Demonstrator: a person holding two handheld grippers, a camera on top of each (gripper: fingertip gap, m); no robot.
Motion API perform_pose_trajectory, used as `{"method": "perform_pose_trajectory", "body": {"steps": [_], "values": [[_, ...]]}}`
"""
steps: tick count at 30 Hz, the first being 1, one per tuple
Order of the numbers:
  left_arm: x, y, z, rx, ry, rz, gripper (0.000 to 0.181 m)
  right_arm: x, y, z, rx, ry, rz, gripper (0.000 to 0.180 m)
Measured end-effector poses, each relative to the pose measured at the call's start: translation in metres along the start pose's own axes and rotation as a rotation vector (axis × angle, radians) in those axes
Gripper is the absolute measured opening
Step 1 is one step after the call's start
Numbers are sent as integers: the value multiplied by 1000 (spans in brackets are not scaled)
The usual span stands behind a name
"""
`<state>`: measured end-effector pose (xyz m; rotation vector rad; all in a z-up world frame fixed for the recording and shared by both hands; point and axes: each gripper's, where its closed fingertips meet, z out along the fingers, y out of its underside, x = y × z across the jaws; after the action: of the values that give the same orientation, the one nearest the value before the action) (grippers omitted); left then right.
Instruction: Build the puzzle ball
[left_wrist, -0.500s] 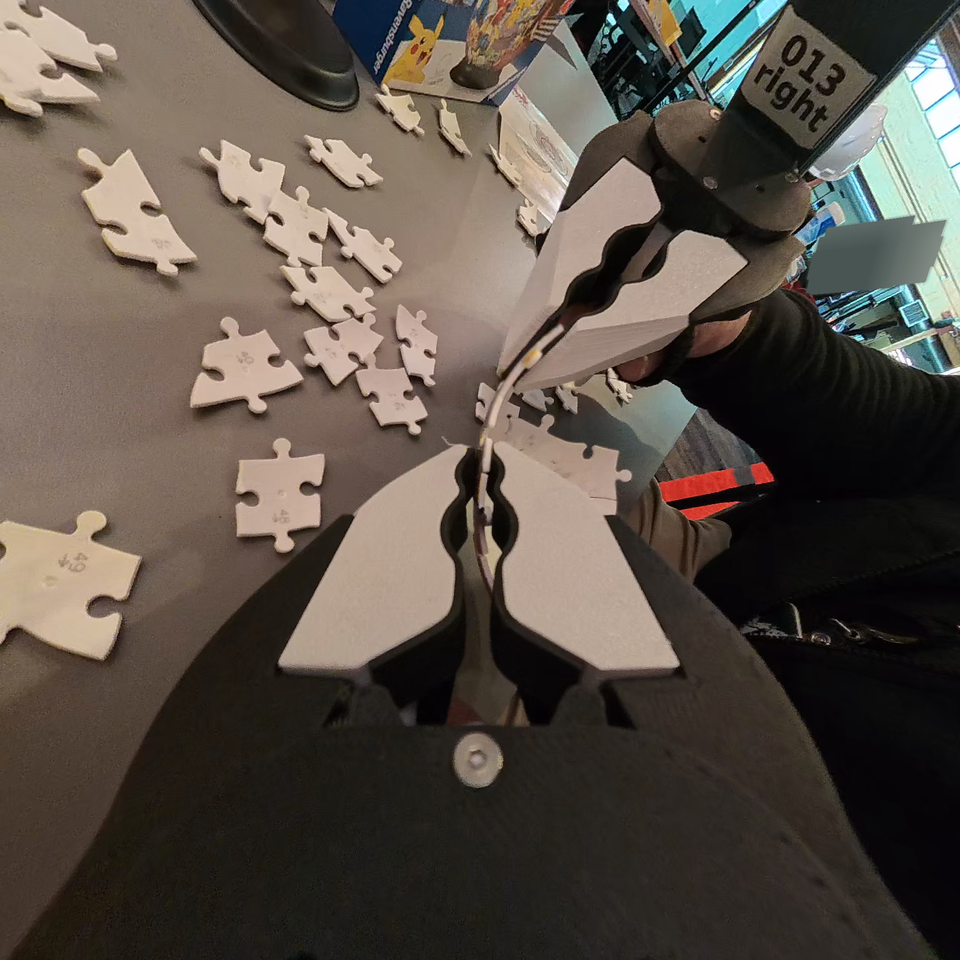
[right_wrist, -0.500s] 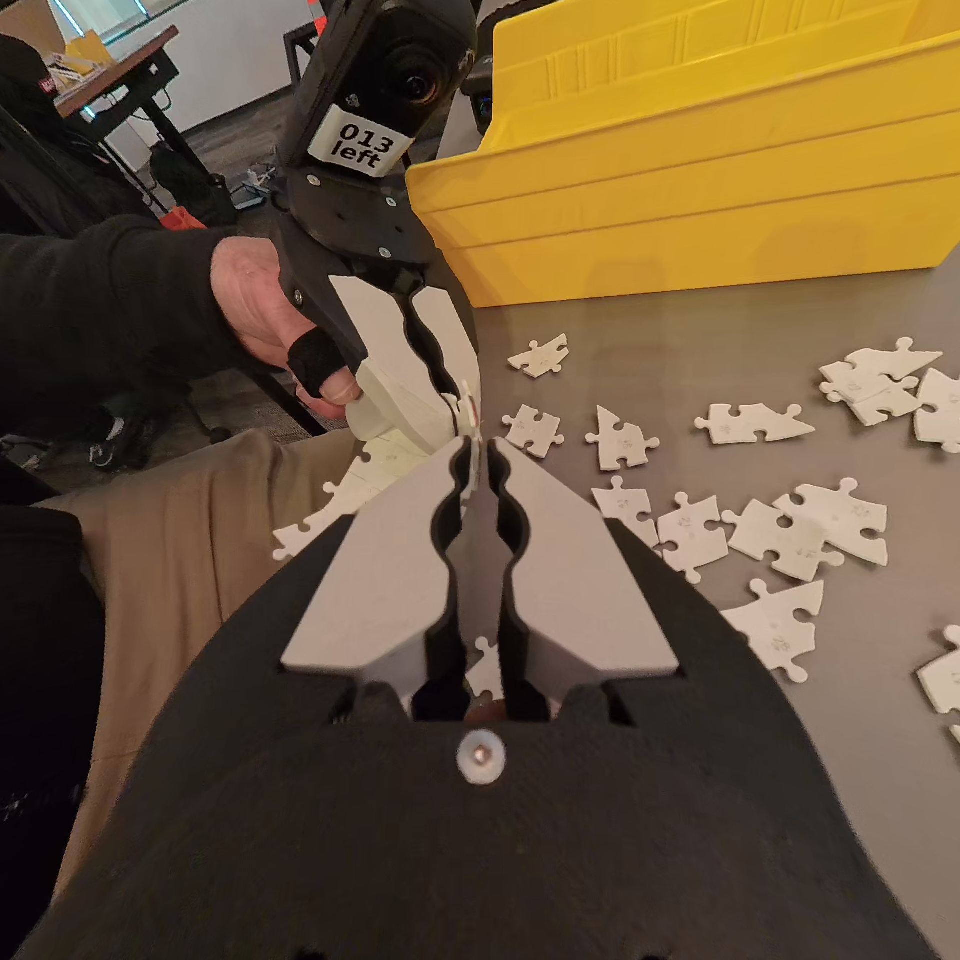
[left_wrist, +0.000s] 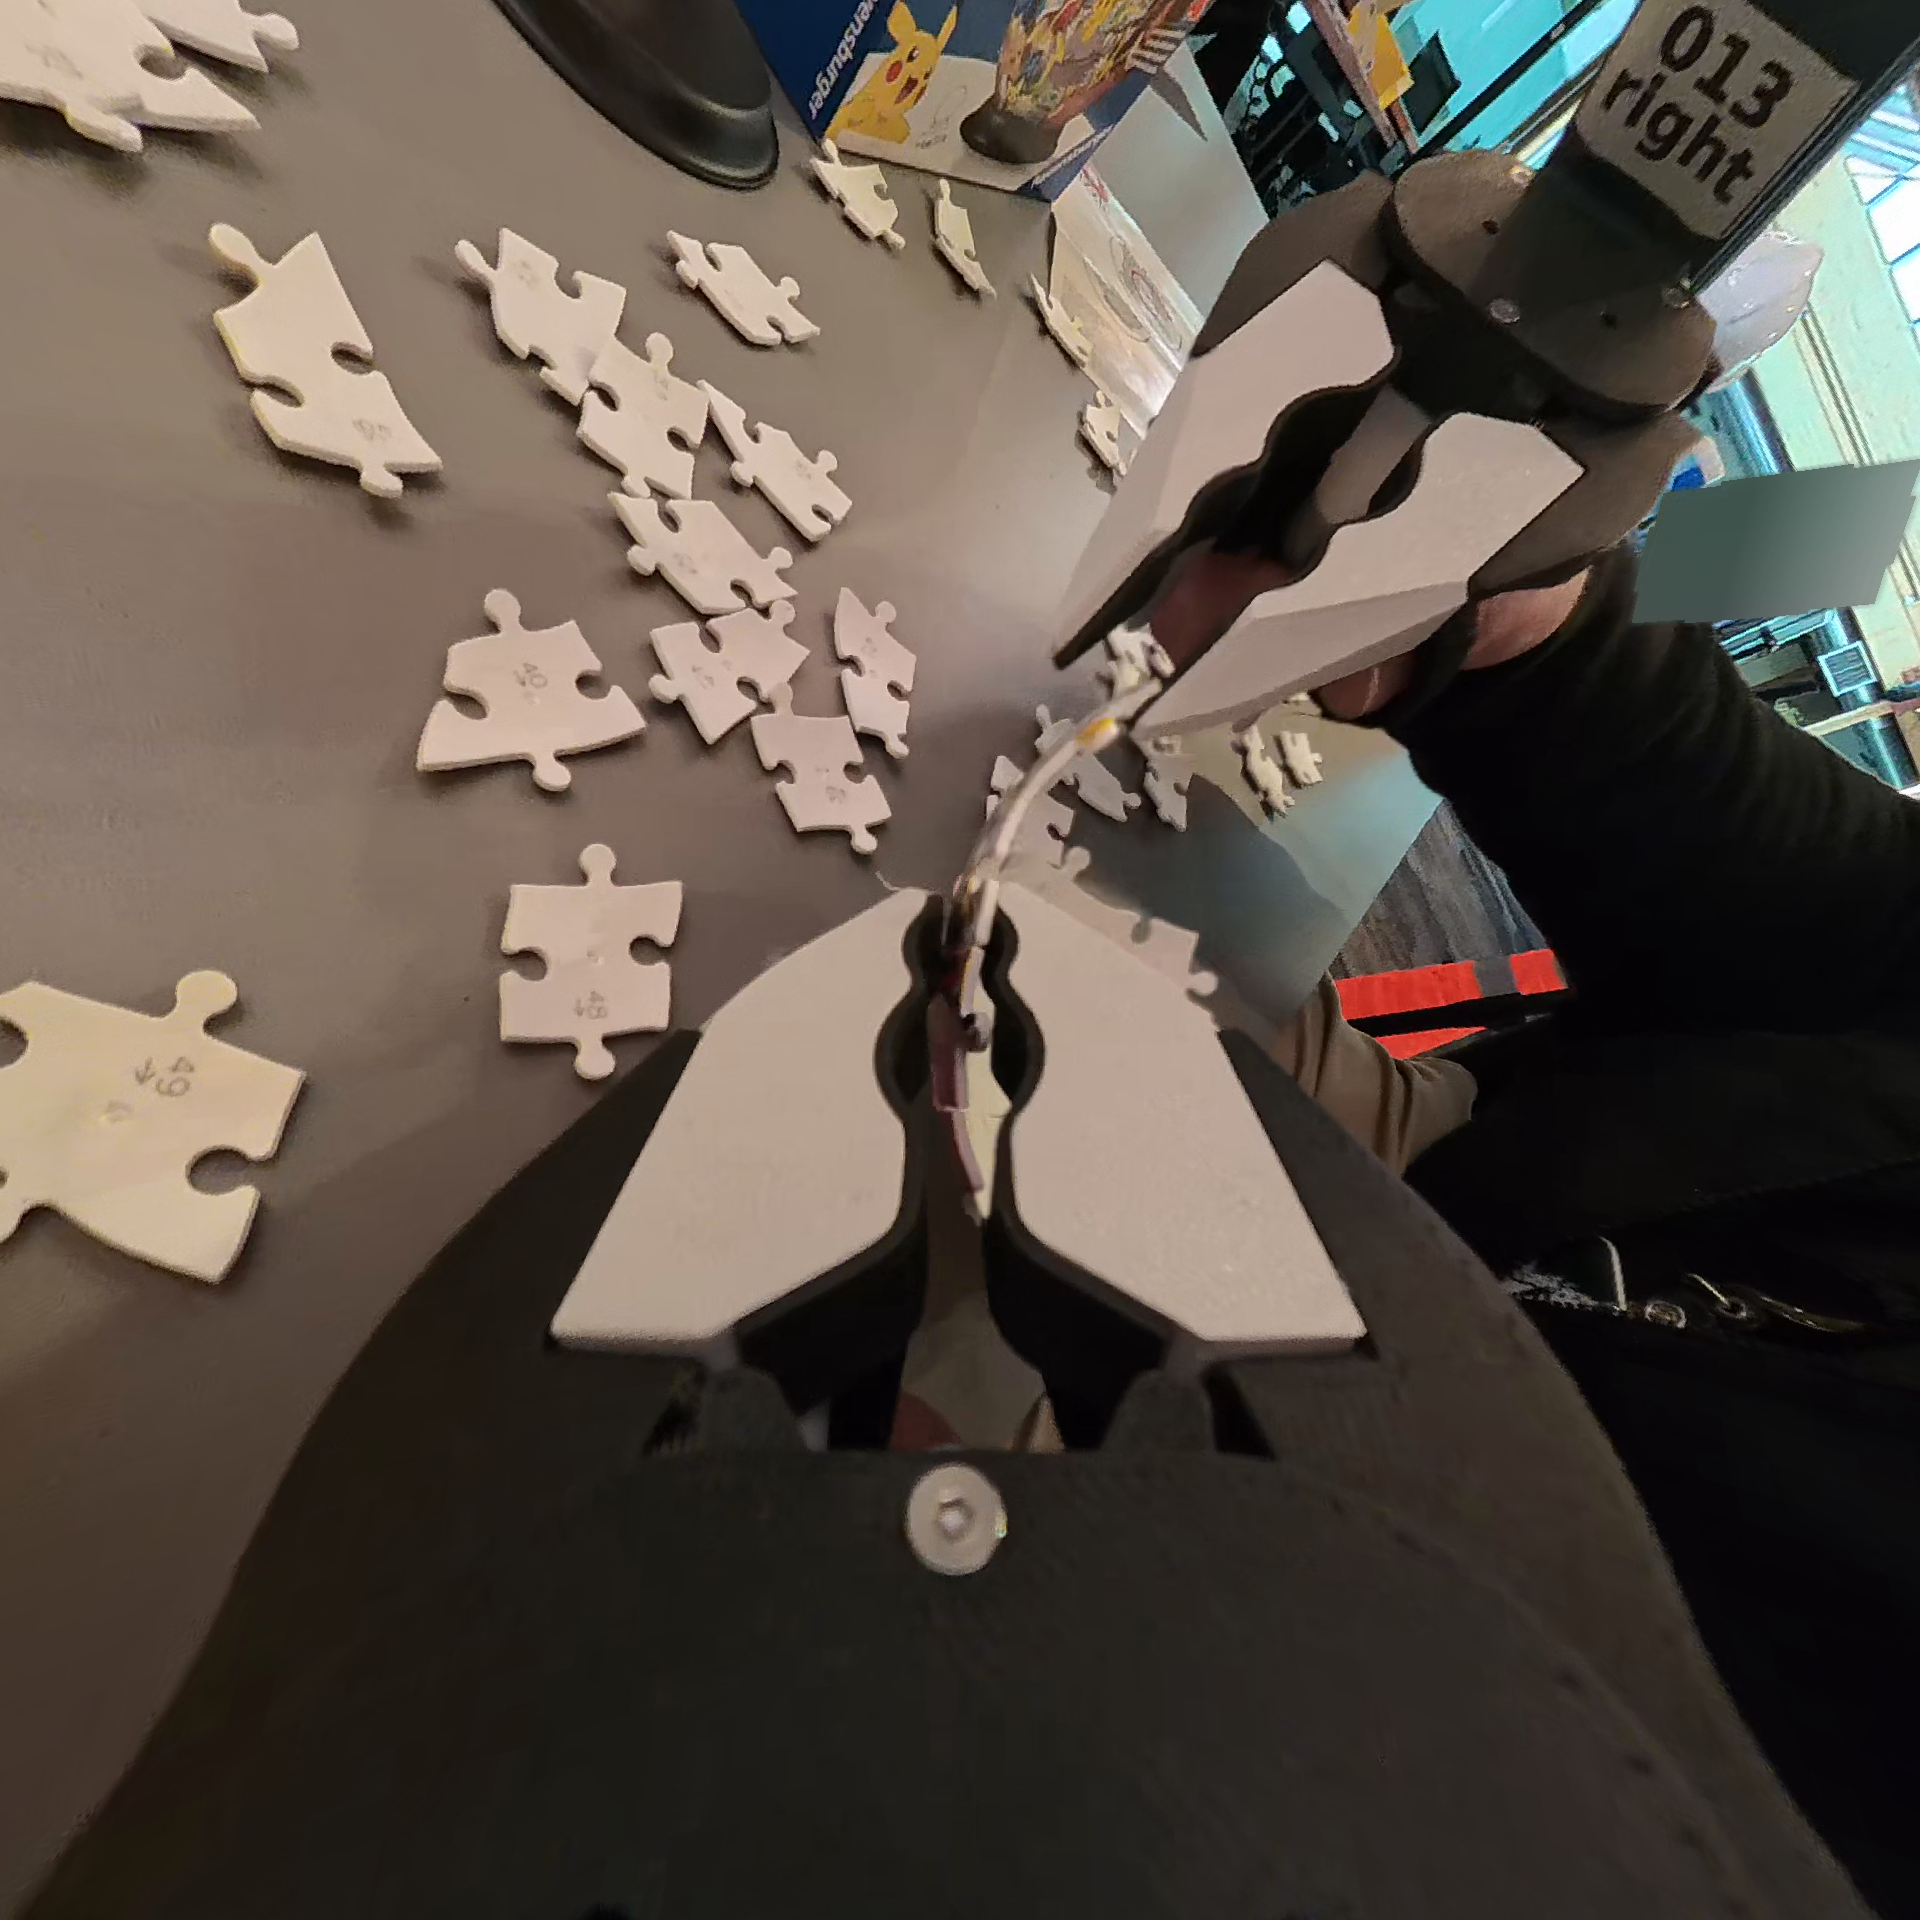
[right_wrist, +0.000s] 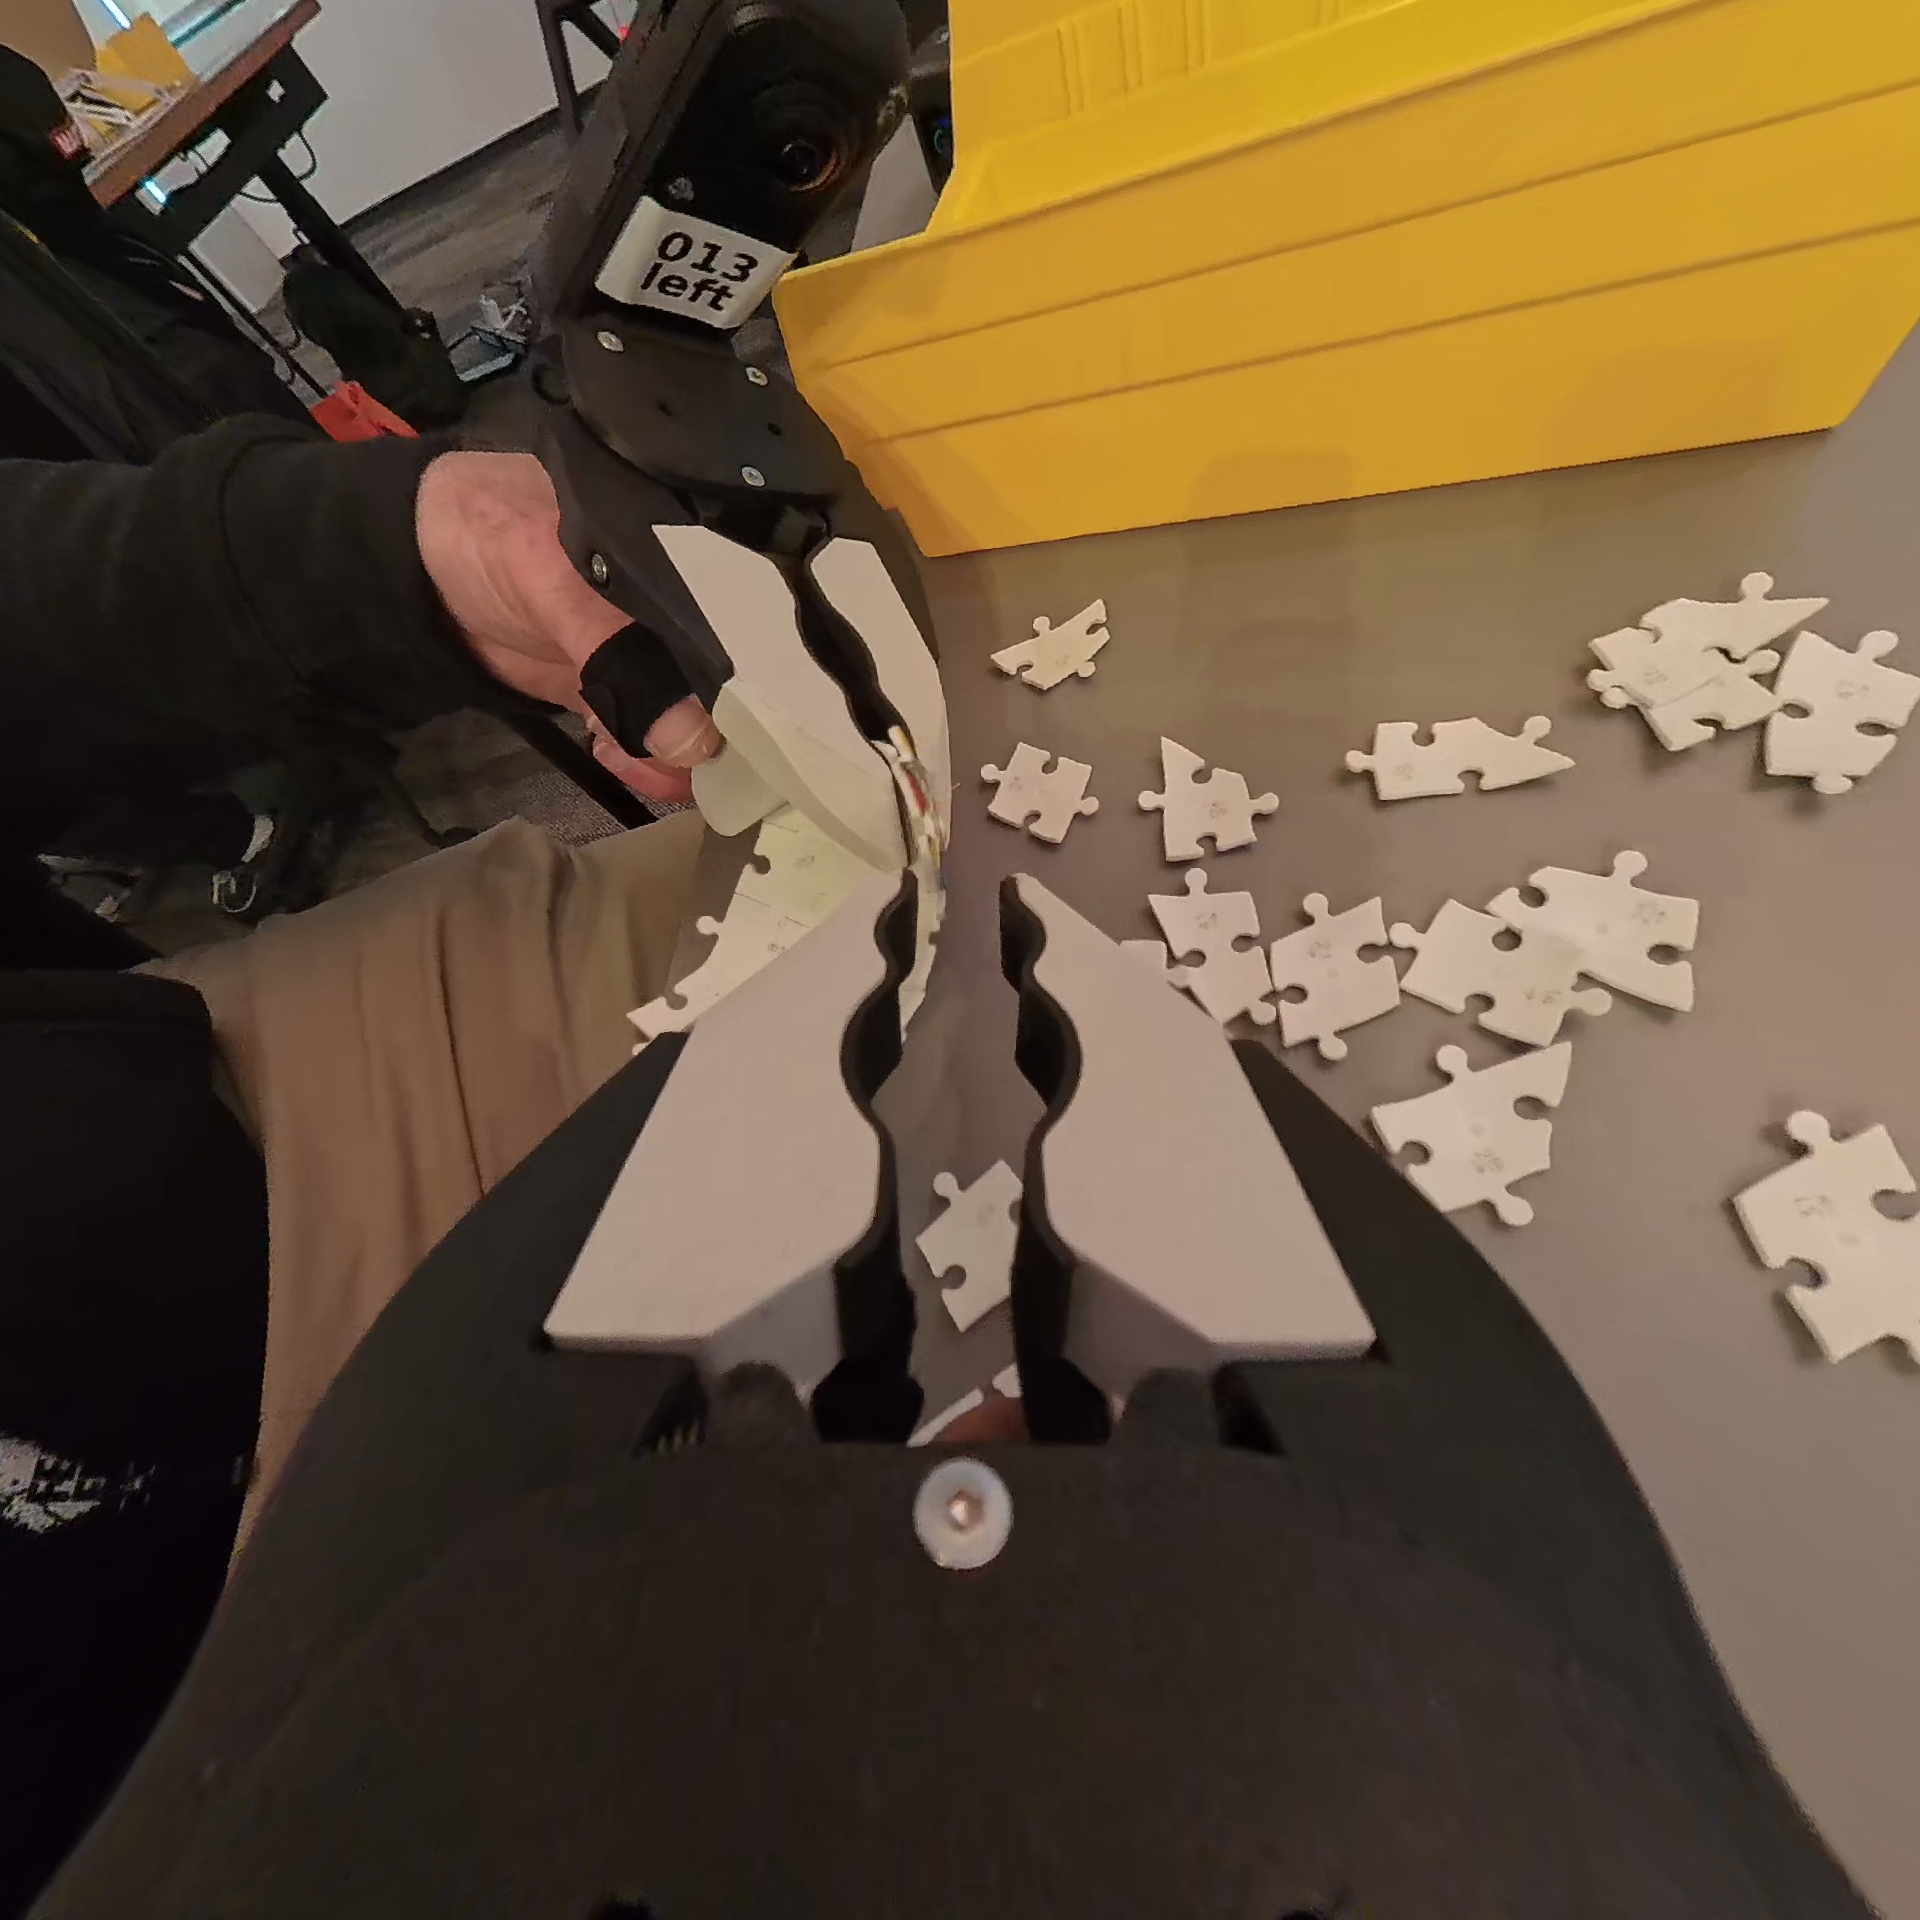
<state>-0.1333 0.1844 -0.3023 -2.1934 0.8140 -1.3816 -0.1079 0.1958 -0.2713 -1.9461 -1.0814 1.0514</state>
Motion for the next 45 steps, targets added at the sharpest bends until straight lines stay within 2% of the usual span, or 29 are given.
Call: {"method": "perform_pose_trajectory", "body": {"steps": [13,24,36,45], "values": [[-10,6,1,-36,-97,18,11,7,13,-14,-39,50,26,14],[-10,6,-7,-43,-124,43,18,19,25,-53,-51,148,61,18],[-10,2,-12,-45,-149,84,22,21,74,-94,-214,271,74,23],[-8,2,-15,-46,-151,108,26,11,110,-130,-269,338,116,24]]}}
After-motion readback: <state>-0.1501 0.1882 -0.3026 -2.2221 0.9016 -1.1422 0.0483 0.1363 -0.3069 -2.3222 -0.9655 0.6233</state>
